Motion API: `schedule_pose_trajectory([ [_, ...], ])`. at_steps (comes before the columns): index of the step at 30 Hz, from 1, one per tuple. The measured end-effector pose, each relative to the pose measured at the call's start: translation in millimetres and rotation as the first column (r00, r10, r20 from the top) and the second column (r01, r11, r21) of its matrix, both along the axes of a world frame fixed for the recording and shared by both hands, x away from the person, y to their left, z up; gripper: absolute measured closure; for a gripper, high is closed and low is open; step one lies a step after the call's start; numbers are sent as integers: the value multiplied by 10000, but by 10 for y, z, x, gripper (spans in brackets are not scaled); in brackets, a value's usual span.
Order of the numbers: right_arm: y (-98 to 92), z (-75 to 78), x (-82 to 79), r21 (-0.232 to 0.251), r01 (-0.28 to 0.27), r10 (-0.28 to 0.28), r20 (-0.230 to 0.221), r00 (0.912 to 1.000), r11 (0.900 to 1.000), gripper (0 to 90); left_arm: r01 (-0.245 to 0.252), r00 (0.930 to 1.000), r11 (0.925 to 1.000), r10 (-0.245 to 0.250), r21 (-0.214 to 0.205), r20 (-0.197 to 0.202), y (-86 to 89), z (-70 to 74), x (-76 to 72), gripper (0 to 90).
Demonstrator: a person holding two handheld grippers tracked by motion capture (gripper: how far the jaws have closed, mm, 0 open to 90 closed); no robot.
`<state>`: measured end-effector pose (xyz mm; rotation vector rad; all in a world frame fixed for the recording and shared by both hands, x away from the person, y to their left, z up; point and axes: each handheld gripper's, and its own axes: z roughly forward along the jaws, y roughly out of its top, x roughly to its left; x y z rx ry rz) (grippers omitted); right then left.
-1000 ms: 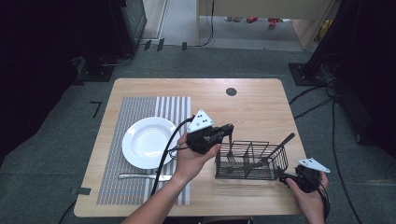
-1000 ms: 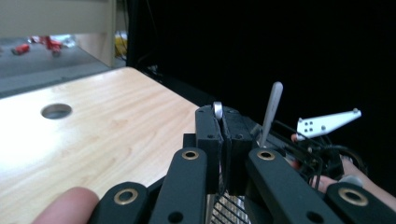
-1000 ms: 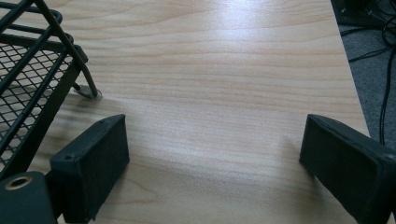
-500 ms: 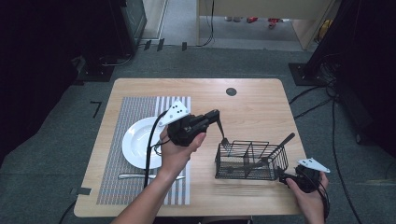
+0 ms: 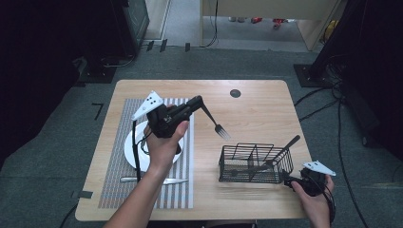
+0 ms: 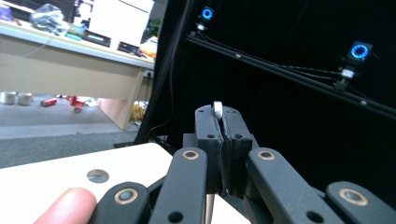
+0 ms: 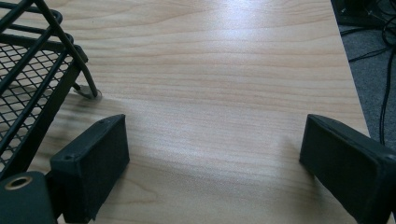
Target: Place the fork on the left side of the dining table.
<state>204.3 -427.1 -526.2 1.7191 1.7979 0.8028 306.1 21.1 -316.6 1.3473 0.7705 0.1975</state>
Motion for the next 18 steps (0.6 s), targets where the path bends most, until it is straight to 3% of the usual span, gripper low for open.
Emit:
schedule_pose_trajectory([
  [3, 0, 0, 0, -2, 0, 0, 0, 10000, 10000, 76, -253, 9994, 9993, 246, -282, -261, 95, -53, 83, 891],
  [6, 0, 0, 0, -5, -1, 1, 0, 10000, 10000, 76, -664, 9971, 9972, 651, -337, -392, 174, -119, 157, 891],
  [12, 0, 0, 0, -2, 1, -1, 0, 10000, 10000, 77, -1041, 9917, 9932, 998, -516, -806, 317, -243, 296, 891],
  [14, 0, 0, 0, 1, 5, -5, 0, 10000, 10000, 77, -1399, 9840, 9887, 1328, -530, -1188, 412, -337, 390, 891],
  [15, 0, 0, 0, 1, 5, -5, 0, 10000, 10000, 77, -1399, 9840, 9887, 1328, -530, -1188, 412, -337, 390, 891],
  [16, 0, 1, 0, -2, -1, 1, -9, 10000, 10000, 77, -1578, 9784, 9856, 1478, -608, -1444, 480, -408, 457, 890],
  [17, 0, 1, 0, -2, -1, 1, -9, 10000, 10000, 77, -1578, 9784, 9856, 1478, -608, -1444, 480, -408, 457, 890],
  [18, -1, 1, 0, -11, -5, 5, -11, 10000, 10000, 76, -1821, 9713, 9810, 1688, -674, -1679, 542, -483, 523, 890],
])
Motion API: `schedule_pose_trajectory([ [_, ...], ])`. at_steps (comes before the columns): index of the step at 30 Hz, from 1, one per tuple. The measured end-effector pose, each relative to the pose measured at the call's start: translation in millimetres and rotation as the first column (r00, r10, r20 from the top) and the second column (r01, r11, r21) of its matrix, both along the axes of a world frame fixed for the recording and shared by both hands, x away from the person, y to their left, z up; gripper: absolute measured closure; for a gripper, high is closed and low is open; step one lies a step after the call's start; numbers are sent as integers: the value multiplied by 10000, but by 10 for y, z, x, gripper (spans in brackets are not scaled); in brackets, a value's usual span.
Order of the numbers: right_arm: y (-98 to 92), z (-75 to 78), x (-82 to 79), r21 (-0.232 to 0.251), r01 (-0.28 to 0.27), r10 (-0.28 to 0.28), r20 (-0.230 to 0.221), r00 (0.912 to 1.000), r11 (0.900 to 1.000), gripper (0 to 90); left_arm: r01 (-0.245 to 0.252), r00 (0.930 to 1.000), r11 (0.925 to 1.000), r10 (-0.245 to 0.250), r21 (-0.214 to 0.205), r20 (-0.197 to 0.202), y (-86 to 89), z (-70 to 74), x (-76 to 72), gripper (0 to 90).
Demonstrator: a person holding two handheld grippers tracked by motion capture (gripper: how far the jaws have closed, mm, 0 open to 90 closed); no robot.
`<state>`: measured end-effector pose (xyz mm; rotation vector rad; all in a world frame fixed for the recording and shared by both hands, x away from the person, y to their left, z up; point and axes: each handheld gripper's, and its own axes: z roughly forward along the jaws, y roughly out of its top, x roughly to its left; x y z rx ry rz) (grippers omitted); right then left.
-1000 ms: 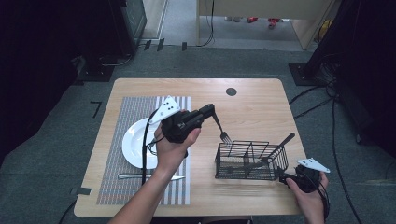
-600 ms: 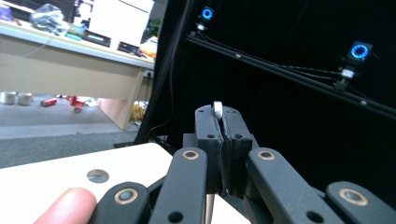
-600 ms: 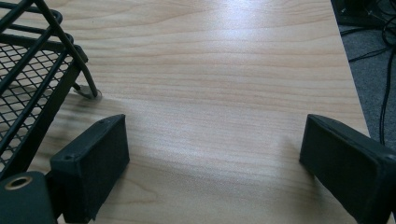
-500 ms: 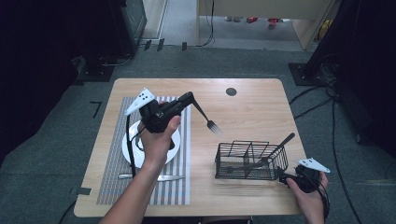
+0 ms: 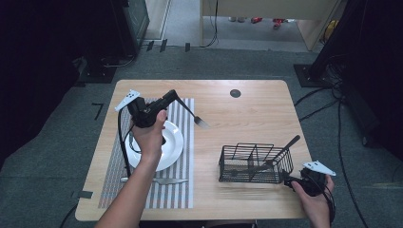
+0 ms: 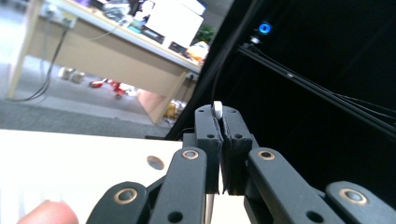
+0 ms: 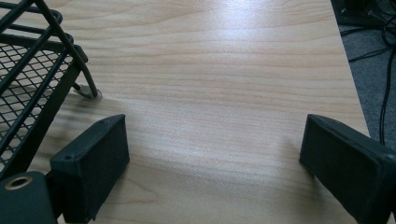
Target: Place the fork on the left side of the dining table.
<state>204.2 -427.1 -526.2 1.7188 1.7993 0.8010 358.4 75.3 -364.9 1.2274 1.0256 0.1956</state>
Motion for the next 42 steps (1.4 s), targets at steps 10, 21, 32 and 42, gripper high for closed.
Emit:
schedule_pose_trajectory([
  [10, 1, 0, 0, 7, -25, 25, 6, 10000, 10000, 77, -902, 9834, 9939, 789, -630, -1631, 281, -434, 329, 889],
  [21, 1, 0, 0, 6, -28, 28, 9, 10000, 10000, 77, -2231, 9470, 9648, 1807, -1390, -2656, 529, -812, 533, 889],
  [32, 1, 0, 0, 4, -29, 29, 6, 10000, 10000, 77, -3357, 9201, 9183, 2720, -2099, -2817, 602, -1157, 649, 889],
  [42, 1, 0, 0, 6, -28, 28, 9, 10000, 10000, 77, -3874, 9085, 8920, 3264, -2331, -2610, 590, -1280, 741, 889],
])
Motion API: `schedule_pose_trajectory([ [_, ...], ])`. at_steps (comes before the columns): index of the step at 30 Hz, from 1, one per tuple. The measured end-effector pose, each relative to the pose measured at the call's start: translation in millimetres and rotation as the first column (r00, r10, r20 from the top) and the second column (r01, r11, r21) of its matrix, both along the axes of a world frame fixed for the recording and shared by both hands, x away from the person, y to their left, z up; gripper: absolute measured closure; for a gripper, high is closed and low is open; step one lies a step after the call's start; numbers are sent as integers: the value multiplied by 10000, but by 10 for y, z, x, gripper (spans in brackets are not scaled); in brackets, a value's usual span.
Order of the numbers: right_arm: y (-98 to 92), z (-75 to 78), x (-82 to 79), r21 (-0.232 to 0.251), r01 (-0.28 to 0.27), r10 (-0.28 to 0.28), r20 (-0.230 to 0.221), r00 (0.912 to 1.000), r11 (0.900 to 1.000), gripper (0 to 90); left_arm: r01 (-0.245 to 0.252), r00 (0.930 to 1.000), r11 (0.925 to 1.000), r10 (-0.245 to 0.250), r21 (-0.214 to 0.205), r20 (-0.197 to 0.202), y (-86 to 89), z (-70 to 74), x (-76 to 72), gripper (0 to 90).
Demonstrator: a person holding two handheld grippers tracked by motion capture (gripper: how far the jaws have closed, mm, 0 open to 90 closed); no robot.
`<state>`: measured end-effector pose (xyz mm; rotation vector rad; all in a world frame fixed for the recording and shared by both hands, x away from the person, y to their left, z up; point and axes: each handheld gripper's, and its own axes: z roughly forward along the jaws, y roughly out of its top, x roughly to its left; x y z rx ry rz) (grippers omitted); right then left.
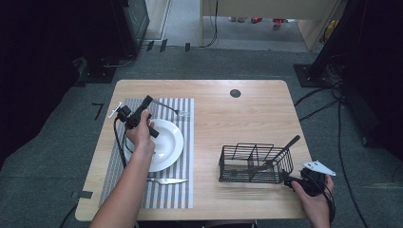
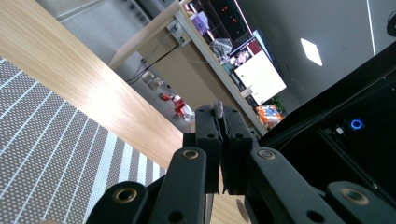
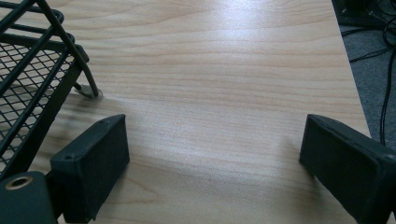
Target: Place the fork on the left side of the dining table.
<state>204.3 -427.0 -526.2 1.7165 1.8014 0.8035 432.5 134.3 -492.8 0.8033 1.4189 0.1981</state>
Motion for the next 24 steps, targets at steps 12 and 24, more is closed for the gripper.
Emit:
schedule_pose_trajectory([
  [12, 0, 0, 0, 0, 0, 0, -1, 10000, 10000, 77, -541, 9980, 9985, 542, 26, -314, 14, -184, -1, 889],
  [24, 0, 0, 0, 1, 2, -2, -1, 10000, 10000, 77, -374, 9910, 9962, 471, 790, -1252, 107, -209, 13, 810],
])
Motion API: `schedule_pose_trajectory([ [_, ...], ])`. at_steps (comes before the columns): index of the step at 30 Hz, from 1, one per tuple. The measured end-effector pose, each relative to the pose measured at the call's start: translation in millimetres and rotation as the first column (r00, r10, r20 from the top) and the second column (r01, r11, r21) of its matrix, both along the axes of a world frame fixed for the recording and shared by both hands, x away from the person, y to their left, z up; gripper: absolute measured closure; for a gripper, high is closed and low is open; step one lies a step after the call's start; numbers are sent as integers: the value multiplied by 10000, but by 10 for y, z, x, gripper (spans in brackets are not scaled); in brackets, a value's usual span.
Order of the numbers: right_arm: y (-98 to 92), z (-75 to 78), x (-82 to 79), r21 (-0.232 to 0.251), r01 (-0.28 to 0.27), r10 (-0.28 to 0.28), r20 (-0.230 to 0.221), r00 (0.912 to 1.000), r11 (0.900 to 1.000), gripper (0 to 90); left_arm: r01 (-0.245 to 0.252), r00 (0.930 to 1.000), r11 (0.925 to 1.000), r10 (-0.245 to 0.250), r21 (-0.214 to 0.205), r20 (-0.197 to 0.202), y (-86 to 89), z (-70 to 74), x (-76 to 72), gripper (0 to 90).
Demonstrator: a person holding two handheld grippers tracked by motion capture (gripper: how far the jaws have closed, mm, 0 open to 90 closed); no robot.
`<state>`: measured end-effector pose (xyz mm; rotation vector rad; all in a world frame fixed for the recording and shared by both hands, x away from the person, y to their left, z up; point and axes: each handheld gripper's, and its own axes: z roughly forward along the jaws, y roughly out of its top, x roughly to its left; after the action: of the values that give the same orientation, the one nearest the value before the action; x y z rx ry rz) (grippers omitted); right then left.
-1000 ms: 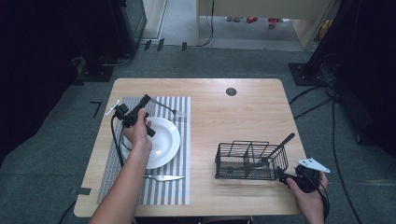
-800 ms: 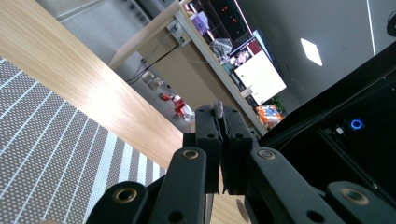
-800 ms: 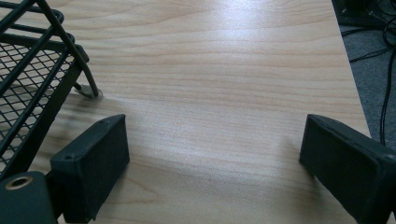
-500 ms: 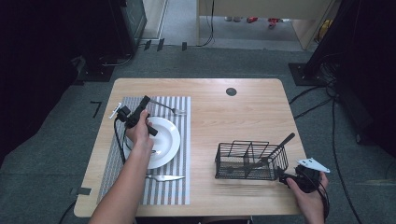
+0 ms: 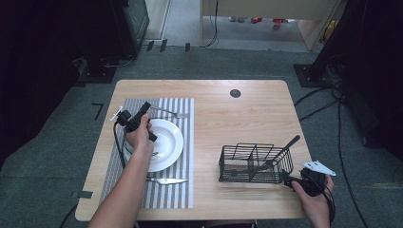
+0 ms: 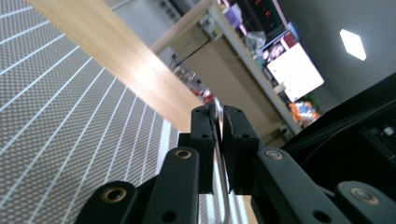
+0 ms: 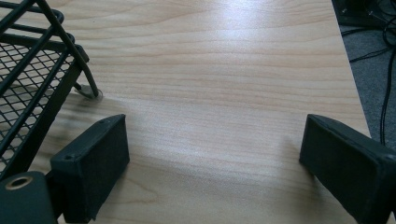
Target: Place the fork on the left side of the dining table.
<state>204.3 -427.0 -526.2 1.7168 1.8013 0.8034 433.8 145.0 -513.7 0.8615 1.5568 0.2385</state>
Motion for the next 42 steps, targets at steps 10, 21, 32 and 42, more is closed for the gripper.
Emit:
schedule_pose_trajectory([
  [10, 0, 0, 0, -3, 1, -1, -1, 10000, 10000, 77, 267, 9968, 9965, -207, 787, -767, 13, 23, 56, 469],
  [21, 0, 0, 0, -4, 0, 0, 2, 10000, 10000, 77, 621, 9845, 9932, -447, 983, -1699, 26, 99, 173, 335],
  [32, 0, 0, 0, -3, -3, 3, -1, 10000, 10000, 77, 915, 9622, 9927, -677, 789, -2639, 122, 136, 292, 301],
  [42, 0, 0, 0, -4, 1, -1, 0, 10000, 10000, 77, 1432, 9182, 9853, -969, 937, -3841, 115, 188, 413, 239],
])
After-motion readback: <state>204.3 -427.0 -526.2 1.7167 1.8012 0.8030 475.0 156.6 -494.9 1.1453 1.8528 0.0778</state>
